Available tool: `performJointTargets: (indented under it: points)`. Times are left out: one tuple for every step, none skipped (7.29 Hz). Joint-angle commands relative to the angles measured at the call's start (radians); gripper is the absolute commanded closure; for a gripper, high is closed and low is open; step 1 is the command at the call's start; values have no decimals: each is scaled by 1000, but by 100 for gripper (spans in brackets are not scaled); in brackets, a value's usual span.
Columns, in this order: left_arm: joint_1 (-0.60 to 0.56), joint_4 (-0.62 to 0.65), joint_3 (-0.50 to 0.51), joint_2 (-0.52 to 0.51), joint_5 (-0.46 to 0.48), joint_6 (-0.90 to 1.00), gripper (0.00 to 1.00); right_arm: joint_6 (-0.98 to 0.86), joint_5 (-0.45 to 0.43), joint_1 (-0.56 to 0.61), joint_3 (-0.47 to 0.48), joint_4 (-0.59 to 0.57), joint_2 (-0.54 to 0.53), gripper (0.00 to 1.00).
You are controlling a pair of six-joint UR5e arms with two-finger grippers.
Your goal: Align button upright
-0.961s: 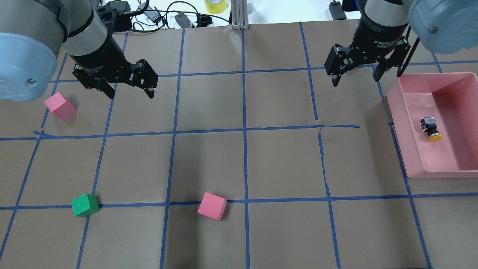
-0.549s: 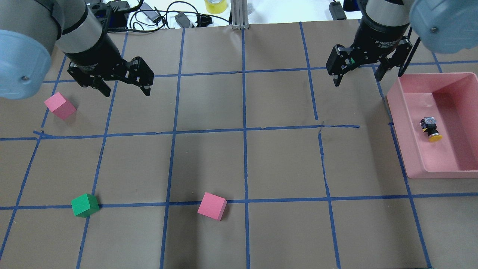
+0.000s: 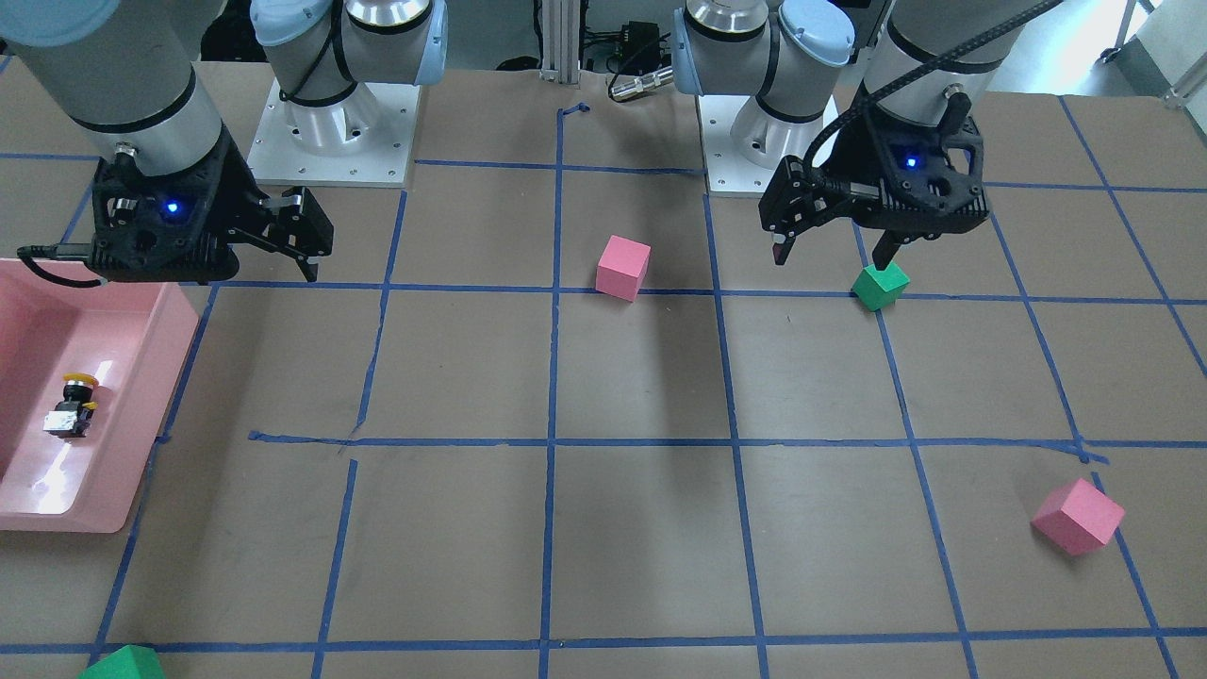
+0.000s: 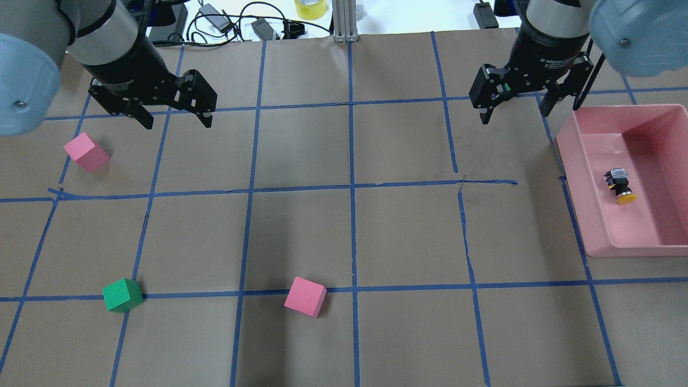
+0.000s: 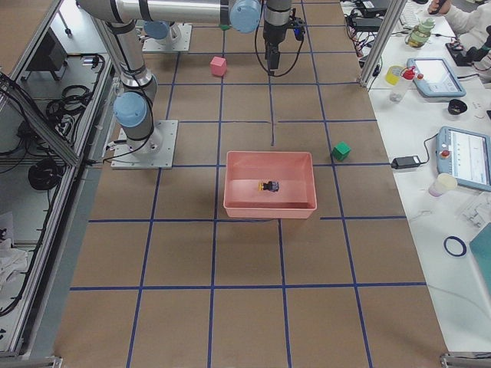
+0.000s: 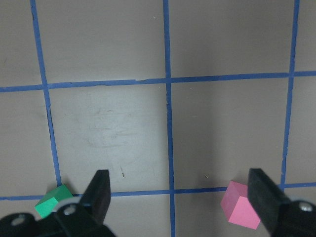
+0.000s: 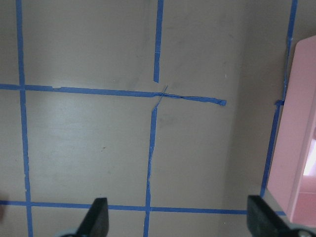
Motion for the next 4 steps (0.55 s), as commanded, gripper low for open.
performJointTargets:
  points:
    - [-2,-39,21,7,2,-4,0,1,-1,-5,0,0,2,0]
    - [-1,-38,14,4,22,0,0,-1,-1,-8,0,0,2,0]
    - [-2,-36,14,1,25,0,0,-5,-3,-9,0,-8,2,0]
    - [-2,-34,15,-4,23,0,0,-16,-4,-12,0,-14,3,0]
